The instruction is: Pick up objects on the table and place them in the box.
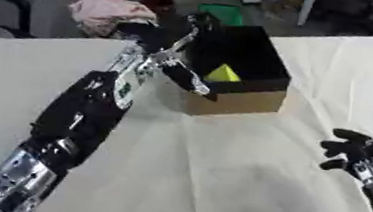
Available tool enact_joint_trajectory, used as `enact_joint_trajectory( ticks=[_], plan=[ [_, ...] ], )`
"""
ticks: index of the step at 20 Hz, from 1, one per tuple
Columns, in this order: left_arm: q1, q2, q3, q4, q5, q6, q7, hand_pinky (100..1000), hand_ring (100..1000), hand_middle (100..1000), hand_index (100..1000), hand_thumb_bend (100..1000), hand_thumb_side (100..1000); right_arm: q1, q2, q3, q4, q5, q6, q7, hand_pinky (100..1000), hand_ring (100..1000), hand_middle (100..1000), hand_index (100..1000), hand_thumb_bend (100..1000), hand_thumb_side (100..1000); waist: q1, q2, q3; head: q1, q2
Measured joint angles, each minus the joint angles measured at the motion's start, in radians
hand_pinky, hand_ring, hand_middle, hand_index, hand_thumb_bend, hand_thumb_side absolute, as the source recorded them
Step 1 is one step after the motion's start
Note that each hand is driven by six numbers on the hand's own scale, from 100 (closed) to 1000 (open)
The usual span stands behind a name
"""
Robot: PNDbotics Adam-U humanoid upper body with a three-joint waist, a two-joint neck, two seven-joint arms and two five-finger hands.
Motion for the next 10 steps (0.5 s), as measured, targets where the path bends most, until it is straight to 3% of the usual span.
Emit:
enact_joint_trajectory(
  ticks=[4,10],
  plan=[
    [0.017,0.038,-0.001,-0.084,0.169,0.021,-0.023,754,733,738,783,679,430,0.001,0.000,-0.001,0.005,0.000,-0.002,-0.002,624,813,559,828,100,614,-0.004,-0.001,0.025,-0.009,0.000],
    [0.078,0.139,0.001,-0.278,0.481,0.093,-0.080,749,718,719,775,646,439,0.011,0.000,-0.015,0.005,0.000,-0.006,-0.010,625,813,560,829,100,609,-0.013,-0.005,0.066,-0.026,0.000]
  ],
)
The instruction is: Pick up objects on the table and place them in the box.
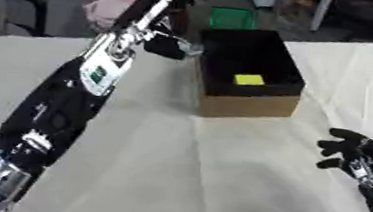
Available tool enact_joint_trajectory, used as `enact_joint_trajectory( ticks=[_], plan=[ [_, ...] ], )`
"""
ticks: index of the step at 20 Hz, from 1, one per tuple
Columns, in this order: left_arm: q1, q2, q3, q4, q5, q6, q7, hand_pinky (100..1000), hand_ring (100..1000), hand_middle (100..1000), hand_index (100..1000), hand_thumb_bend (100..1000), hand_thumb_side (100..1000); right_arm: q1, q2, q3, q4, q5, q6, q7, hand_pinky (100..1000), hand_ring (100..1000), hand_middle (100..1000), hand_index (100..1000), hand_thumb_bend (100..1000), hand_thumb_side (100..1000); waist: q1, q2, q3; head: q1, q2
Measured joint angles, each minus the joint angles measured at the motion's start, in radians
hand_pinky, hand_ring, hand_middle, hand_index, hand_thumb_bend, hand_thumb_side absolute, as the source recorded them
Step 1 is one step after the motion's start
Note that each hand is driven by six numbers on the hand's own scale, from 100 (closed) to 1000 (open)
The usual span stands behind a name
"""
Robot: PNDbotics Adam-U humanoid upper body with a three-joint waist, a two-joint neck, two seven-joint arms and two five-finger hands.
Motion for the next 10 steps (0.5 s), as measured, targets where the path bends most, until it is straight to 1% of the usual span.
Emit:
enact_joint_trajectory(
  ticks=[3,4,5,6,8,10],
  plan=[
    [0.010,0.027,0.002,-0.059,0.073,0.033,-0.022,749,718,719,775,646,439,0.001,0.000,-0.003,0.000,0.000,-0.001,-0.003,625,813,560,829,100,609,-0.002,0.000,0.001,-0.003,0.000],
    [0.010,0.029,0.002,-0.070,0.085,0.040,-0.026,739,702,699,763,584,459,0.002,0.000,-0.003,0.000,0.000,-0.001,-0.004,625,813,560,829,100,601,-0.002,0.000,0.001,-0.004,0.000],
    [0.011,0.031,0.004,-0.077,0.094,0.046,-0.028,738,700,697,763,578,466,0.003,0.000,-0.004,0.000,0.000,-0.002,-0.005,625,813,560,830,100,601,-0.002,0.000,0.003,-0.005,0.000],
    [0.019,0.034,0.008,-0.084,0.104,0.054,-0.027,738,700,697,763,578,466,0.007,0.000,-0.009,0.000,0.000,-0.002,-0.008,625,813,560,830,100,601,-0.001,0.000,0.014,-0.008,0.001],
    [0.062,0.057,0.031,-0.111,0.127,0.067,-0.014,738,696,693,761,564,482,0.008,0.000,-0.019,0.000,0.000,-0.005,-0.015,625,813,561,830,100,599,-0.003,0.000,0.050,-0.014,0.006],
    [0.117,0.085,0.051,-0.151,0.157,0.079,-0.002,737,692,690,759,553,493,0.009,0.000,-0.028,0.000,0.000,-0.006,-0.022,626,814,561,830,100,600,-0.009,0.003,0.062,-0.017,0.016]
  ],
)
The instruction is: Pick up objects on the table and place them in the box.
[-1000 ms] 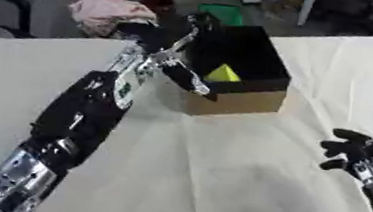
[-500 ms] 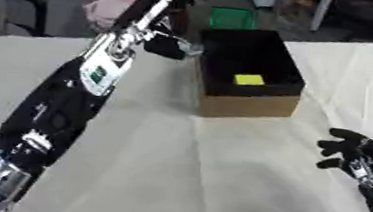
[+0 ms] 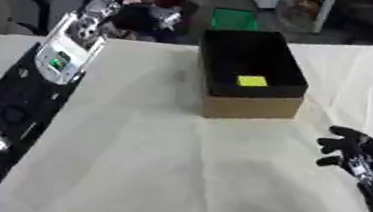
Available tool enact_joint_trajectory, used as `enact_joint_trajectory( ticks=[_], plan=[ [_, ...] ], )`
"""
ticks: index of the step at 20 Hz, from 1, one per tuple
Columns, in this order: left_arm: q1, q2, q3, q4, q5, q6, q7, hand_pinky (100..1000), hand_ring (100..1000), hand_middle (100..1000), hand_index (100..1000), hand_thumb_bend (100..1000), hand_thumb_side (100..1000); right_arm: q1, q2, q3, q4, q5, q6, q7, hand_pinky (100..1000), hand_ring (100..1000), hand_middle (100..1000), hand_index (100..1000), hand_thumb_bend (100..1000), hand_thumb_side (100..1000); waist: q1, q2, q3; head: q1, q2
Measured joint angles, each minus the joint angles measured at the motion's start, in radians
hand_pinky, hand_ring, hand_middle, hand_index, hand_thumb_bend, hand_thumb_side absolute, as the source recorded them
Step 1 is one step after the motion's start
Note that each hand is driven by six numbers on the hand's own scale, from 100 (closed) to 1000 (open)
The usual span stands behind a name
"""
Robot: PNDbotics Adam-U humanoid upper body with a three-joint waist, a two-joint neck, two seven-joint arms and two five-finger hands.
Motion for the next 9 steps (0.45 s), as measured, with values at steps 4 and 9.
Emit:
enact_joint_trajectory(
  ticks=[4,9],
  plan=[
    [0.112,0.023,0.021,-0.105,0.068,0.026,0.016,738,690,685,759,537,525,0.005,0.000,-0.009,0.000,0.000,-0.001,-0.010,626,814,561,830,100,601,-0.002,0.003,0.021,0.002,0.030],
    [0.244,0.030,0.044,-0.214,0.152,0.070,0.019,737,684,677,755,511,561,0.007,0.012,-0.019,0.000,0.000,-0.002,-0.021,626,814,564,830,100,601,0.001,0.004,0.032,0.021,0.078]
  ],
)
